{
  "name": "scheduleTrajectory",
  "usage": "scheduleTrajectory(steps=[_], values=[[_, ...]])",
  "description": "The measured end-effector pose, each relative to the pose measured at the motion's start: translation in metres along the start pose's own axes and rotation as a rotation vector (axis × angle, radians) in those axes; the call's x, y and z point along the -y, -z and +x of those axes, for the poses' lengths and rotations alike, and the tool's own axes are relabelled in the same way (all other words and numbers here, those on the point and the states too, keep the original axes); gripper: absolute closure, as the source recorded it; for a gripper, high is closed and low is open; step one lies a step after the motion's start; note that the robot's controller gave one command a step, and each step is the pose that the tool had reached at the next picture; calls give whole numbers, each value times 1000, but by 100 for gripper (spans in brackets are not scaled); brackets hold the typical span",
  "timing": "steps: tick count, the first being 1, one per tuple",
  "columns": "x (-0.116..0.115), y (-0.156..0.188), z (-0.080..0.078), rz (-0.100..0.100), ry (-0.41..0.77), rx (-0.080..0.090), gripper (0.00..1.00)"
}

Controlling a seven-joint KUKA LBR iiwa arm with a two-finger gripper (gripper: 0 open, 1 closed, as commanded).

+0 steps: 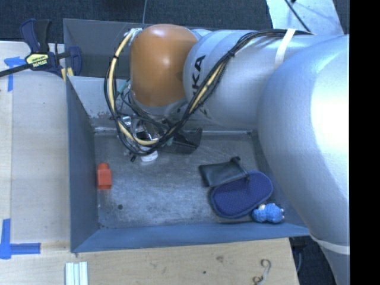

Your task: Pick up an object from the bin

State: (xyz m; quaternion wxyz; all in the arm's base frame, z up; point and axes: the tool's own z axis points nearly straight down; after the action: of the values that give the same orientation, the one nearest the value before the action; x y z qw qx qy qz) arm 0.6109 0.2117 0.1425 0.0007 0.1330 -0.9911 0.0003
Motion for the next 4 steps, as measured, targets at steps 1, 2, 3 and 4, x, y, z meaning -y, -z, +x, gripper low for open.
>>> scheduleTrajectory(steps=[1,2,3,4], values=[[22,53,27,0,-35,6,100],[21,50,27,-1,-34,3,0],[61,-49,3,-1,365,-1,0],[60,-46,2,-2,363,4,100]])
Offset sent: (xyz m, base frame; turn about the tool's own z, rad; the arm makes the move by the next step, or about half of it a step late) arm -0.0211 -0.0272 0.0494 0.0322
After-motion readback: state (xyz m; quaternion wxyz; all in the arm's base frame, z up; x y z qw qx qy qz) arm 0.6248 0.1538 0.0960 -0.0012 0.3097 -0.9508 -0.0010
